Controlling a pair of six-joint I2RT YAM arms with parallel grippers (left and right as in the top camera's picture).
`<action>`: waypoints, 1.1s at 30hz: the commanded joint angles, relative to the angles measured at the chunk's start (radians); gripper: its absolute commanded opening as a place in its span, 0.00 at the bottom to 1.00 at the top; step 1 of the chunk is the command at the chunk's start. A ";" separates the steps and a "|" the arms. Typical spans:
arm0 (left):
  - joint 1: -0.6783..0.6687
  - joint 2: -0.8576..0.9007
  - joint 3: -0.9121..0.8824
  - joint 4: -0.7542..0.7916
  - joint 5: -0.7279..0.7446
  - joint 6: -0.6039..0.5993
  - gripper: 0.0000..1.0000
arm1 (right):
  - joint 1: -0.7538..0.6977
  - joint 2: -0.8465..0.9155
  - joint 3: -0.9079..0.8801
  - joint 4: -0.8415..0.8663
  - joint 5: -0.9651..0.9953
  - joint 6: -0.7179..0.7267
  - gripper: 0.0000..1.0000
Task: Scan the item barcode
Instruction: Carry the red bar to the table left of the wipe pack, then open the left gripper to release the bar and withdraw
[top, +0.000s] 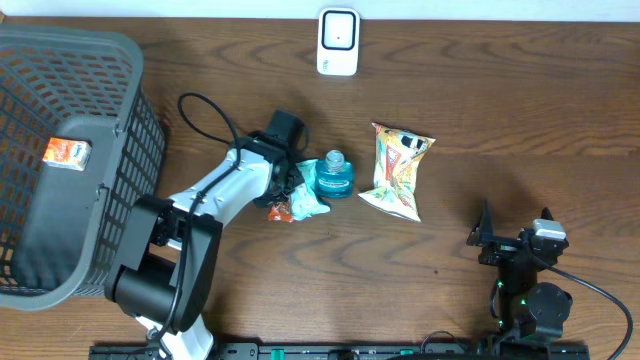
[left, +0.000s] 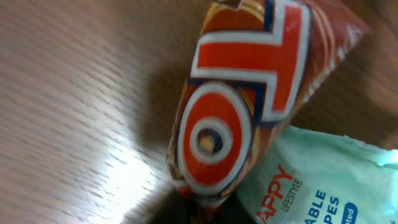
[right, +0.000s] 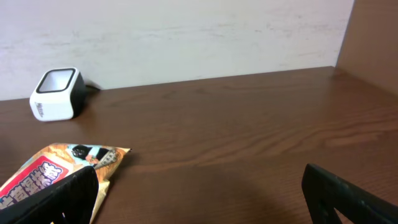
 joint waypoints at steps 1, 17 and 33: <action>-0.003 0.010 0.000 -0.034 -0.010 0.004 0.32 | -0.005 -0.005 -0.002 -0.002 -0.006 0.002 0.99; -0.042 -0.523 0.001 -0.276 -0.057 0.016 0.98 | -0.005 -0.005 -0.002 -0.002 -0.006 0.002 0.99; -0.105 -0.869 0.035 -0.172 -0.080 0.224 0.98 | -0.005 -0.005 -0.002 -0.002 -0.006 0.002 0.99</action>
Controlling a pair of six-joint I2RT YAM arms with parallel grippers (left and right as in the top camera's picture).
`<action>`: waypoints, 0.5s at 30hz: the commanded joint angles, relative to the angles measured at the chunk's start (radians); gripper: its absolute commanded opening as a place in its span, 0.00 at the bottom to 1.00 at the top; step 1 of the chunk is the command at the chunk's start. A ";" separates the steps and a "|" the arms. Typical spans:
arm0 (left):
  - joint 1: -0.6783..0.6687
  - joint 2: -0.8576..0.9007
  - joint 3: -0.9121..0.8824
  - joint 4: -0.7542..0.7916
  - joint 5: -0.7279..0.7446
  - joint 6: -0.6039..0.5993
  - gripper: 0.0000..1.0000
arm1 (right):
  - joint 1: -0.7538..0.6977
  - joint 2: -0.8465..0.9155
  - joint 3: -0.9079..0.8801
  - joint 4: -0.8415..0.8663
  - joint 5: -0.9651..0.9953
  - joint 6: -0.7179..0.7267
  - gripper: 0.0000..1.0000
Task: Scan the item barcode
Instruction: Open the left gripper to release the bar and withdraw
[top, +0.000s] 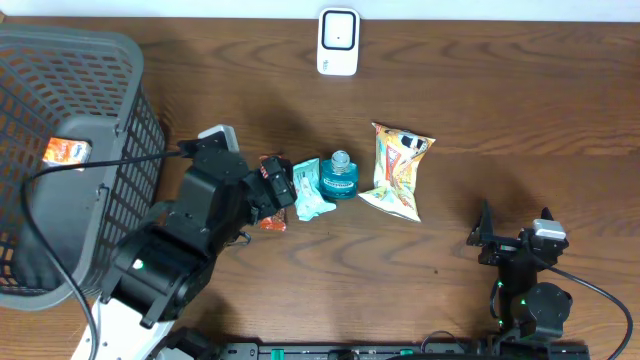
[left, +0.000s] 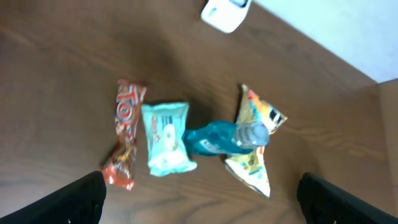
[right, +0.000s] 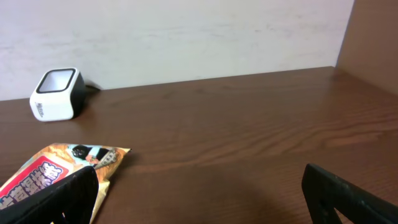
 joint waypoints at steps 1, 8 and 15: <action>0.001 -0.003 0.049 0.047 -0.039 0.108 0.98 | -0.005 -0.005 -0.002 -0.003 -0.006 0.002 0.99; 0.126 -0.003 0.235 0.059 -0.232 0.211 0.98 | -0.006 -0.005 -0.002 -0.003 -0.006 0.002 0.99; 0.432 -0.003 0.346 0.028 -0.306 0.223 0.98 | -0.005 -0.005 -0.002 -0.003 -0.006 0.002 0.99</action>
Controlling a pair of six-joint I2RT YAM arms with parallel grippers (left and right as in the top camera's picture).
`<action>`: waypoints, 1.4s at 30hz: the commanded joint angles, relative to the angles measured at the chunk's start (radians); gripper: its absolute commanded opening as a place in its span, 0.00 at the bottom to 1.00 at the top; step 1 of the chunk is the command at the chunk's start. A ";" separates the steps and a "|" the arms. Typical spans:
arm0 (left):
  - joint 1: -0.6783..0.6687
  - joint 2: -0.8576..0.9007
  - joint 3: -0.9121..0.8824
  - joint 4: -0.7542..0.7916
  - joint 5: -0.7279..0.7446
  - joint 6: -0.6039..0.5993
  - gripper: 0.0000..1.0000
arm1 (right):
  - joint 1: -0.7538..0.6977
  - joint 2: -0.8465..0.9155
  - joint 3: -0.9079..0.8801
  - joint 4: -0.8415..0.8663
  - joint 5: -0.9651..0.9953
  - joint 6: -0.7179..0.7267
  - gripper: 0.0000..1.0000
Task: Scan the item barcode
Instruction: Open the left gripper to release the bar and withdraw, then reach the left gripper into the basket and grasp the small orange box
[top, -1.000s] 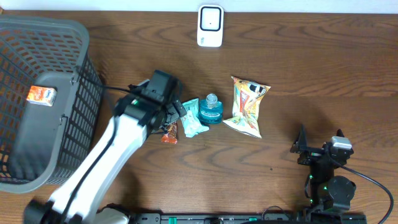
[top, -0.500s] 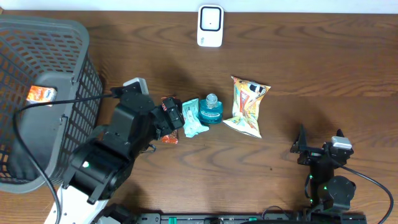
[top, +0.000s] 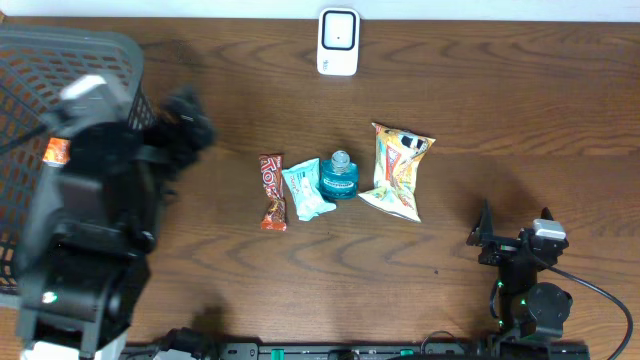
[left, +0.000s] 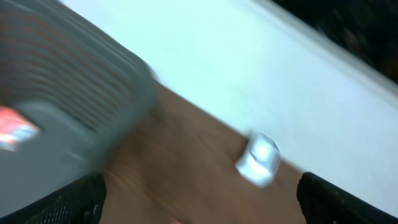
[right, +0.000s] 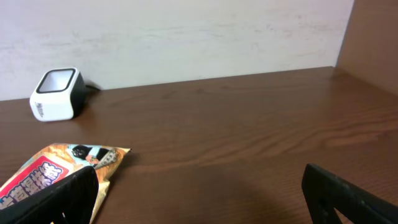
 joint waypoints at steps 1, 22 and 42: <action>0.177 -0.002 0.042 -0.003 -0.069 0.038 0.98 | -0.005 -0.005 -0.002 -0.002 -0.006 0.002 0.99; 0.707 0.663 0.041 -0.103 0.038 -0.091 0.98 | -0.006 -0.005 -0.002 -0.002 -0.006 0.002 0.99; 0.707 1.022 0.040 0.269 0.038 -0.090 0.98 | -0.005 -0.005 -0.002 -0.002 -0.006 0.002 0.99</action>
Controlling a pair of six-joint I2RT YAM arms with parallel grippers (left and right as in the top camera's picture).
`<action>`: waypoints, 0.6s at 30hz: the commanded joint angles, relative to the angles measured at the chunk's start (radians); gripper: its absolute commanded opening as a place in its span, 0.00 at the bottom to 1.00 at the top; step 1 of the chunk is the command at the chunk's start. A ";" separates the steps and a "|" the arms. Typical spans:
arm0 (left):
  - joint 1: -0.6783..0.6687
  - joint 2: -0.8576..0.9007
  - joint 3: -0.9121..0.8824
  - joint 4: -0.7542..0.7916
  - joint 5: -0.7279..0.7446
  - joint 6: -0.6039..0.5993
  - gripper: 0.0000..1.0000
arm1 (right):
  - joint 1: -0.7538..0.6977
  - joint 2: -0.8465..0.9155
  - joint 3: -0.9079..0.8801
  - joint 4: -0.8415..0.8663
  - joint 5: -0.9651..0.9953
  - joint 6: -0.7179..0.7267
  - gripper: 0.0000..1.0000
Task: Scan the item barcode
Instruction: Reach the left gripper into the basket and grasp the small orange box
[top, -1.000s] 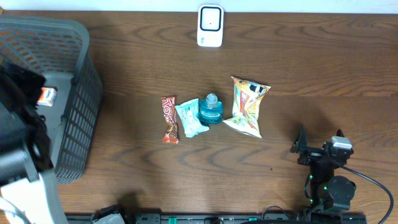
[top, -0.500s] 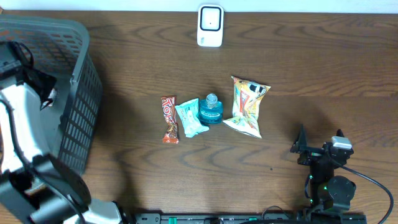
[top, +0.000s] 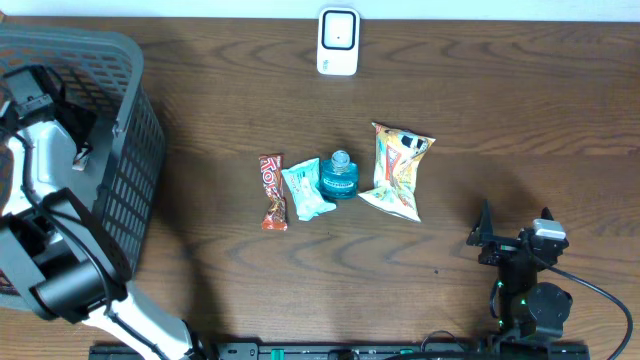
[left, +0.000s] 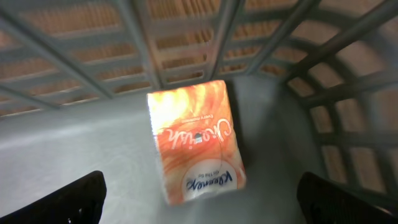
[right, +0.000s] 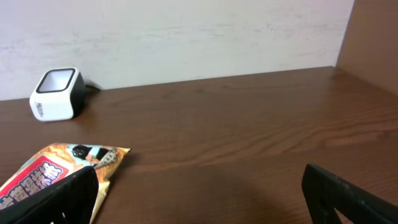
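Observation:
An orange tissue pack (left: 196, 149) lies flat on the grey floor of the mesh basket (top: 140, 130). My left gripper (left: 199, 208) hangs open just above it, one fingertip to each side, touching nothing. The overhead view hides the pack under my left arm (top: 40, 150). The white scanner (top: 338, 41) stands at the table's far edge. Near the front right, my right gripper (right: 205, 199) rests open and empty, facing the scanner (right: 56, 93).
A row lies mid-table: a red candy bar (top: 272, 192), a teal wipes pack (top: 305, 190), a blue bottle (top: 338, 175) and a snack bag (top: 398, 170). The basket's tall mesh walls (left: 186, 37) enclose my left gripper.
My left gripper was high over the basket's rim, with scanner and wall in its blurred view. It is now down inside the basket, open over the orange pack. The right arm stayed still.
My left gripper was low at the red candy bar beside the wipes pack. Then it was raised and open, the bar lying on the table in the row. Later the arm was over the basket, and now the gripper sits inside it above the orange pack.

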 joint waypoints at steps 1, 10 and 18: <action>0.005 0.076 0.005 0.020 -0.004 -0.009 0.98 | -0.005 -0.005 -0.002 -0.003 -0.006 0.002 0.99; 0.005 0.182 0.003 0.028 -0.018 0.006 0.96 | -0.005 -0.005 -0.002 -0.003 -0.006 0.002 0.99; 0.005 0.174 0.003 -0.016 -0.019 0.120 0.26 | -0.005 -0.005 -0.002 -0.003 -0.006 0.002 0.99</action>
